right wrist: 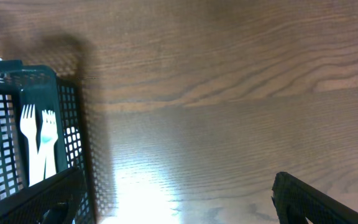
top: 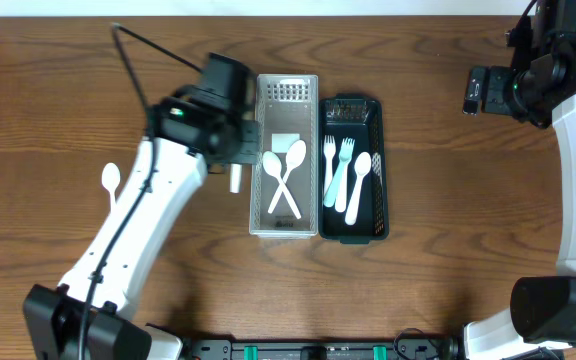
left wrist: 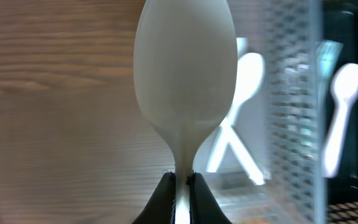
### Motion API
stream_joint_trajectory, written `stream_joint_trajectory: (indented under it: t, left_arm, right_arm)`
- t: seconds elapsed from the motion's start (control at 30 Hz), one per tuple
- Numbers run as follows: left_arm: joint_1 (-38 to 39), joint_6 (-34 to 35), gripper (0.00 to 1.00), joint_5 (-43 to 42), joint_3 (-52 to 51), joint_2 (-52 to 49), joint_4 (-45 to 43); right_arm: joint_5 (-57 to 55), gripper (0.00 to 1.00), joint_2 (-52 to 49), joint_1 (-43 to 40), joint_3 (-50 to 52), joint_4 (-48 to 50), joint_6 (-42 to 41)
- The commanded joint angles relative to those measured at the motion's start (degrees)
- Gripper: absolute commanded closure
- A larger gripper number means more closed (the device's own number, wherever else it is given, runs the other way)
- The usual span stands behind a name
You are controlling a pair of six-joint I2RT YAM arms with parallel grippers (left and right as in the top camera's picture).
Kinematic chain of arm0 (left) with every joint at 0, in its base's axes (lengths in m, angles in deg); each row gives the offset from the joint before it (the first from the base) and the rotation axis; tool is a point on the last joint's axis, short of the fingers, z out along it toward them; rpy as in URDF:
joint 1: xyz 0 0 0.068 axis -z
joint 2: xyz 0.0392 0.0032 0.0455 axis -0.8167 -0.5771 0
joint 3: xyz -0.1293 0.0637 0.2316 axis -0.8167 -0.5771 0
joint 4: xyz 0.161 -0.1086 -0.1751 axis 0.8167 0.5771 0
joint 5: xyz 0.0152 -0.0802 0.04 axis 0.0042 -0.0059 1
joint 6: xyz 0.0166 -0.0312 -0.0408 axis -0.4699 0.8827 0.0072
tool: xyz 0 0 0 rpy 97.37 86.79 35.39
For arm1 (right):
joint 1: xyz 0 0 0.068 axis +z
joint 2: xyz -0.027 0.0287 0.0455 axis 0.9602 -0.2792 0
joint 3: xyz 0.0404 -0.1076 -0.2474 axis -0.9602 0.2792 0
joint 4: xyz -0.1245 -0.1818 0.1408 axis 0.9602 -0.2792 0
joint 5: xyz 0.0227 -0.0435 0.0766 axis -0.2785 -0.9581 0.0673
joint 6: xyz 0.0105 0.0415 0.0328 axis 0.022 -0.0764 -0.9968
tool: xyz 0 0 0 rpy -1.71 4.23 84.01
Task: Pack container
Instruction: 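Place the spoon in the grey basket and withdraw left gripper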
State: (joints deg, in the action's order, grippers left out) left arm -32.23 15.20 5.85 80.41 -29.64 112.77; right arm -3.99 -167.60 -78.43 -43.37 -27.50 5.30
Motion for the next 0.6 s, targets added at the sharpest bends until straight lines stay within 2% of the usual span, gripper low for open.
stream_joint_trajectory:
  t: [0.0,0.13,0.3,0.37,0.47,0.57]
  left_arm:
    - [4.1,6.0,0.94,0.3,0.3,-2.2,-0.8]
    - [8.0,7.1,0.94,0.3,0.2,-6.5,-2.0]
    - [9.1,8.5,0.93,0.3,0.2,-12.5,-2.9]
    - [9.1,8.5,0.85,0.3,0.2,-14.0,-3.1]
    - [9.0,8.3,0.63,0.3,0.2,-14.7,-3.1]
    - [8.9,6.5,0.53,0.3,0.3,-13.8,-3.1]
  right_arm:
    - [-0.5,0.01,0.4,-0.3,0.0,0.1,0.9]
    - [-0.5,0.01,0.4,-0.3,0.0,0.0,0.9]
    - [-0.5,0.01,0.4,-0.3,0.0,-0.2,0.9]
    - [-0.5,0.01,0.4,-0.3,0.0,-0.3,0.9]
    - [-0.5,0.01,0.4,-0.3,0.0,-0.5,0.9]
    - [-0.6,0.01,0.4,-0.3,0.0,-0.4,0.9]
